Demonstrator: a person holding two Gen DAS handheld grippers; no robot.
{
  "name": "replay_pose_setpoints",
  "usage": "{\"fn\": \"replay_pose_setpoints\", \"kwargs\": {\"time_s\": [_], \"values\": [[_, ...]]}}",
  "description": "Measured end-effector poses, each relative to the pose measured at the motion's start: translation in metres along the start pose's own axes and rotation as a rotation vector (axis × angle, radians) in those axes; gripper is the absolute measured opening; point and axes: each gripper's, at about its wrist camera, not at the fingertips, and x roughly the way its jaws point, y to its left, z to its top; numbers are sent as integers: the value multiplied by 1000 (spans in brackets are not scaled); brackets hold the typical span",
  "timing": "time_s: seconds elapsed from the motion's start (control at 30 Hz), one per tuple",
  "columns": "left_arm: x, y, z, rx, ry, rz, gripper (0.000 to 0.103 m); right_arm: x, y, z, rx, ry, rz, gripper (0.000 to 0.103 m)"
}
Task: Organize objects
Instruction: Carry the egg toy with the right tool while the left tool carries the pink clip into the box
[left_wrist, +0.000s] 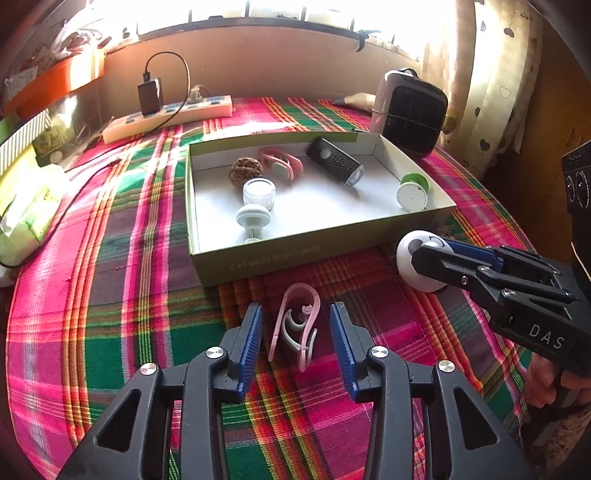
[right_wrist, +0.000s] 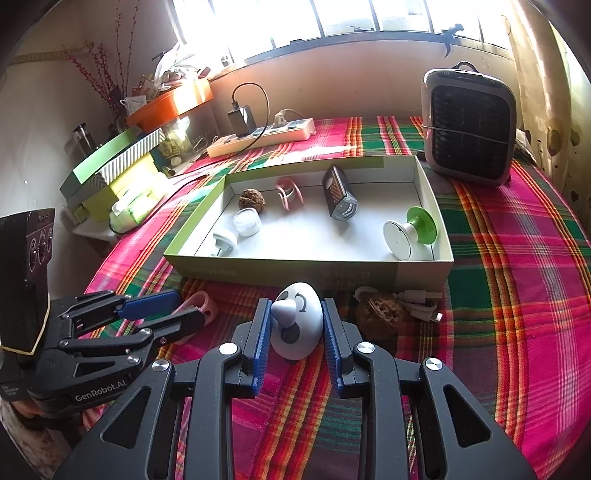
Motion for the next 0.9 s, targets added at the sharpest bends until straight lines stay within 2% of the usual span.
{"fn": "replay_pose_setpoints", "kwargs": {"time_s": [0.07, 0.33, 0.53, 0.9], "values": [[5, -2, -2, 1, 19, 5, 36, 0, -1, 0, 1, 2, 1, 28], [5, -4, 0, 6, 8, 29, 35, 0, -2, 0, 3, -1, -2, 28], [6, -3, 0, 13, 11, 54, 22, 0, -3, 0, 5, 1, -1, 28], [-5, -7, 8, 22, -20, 50, 21, -4, -3, 4, 5, -11, 3, 28]]}}
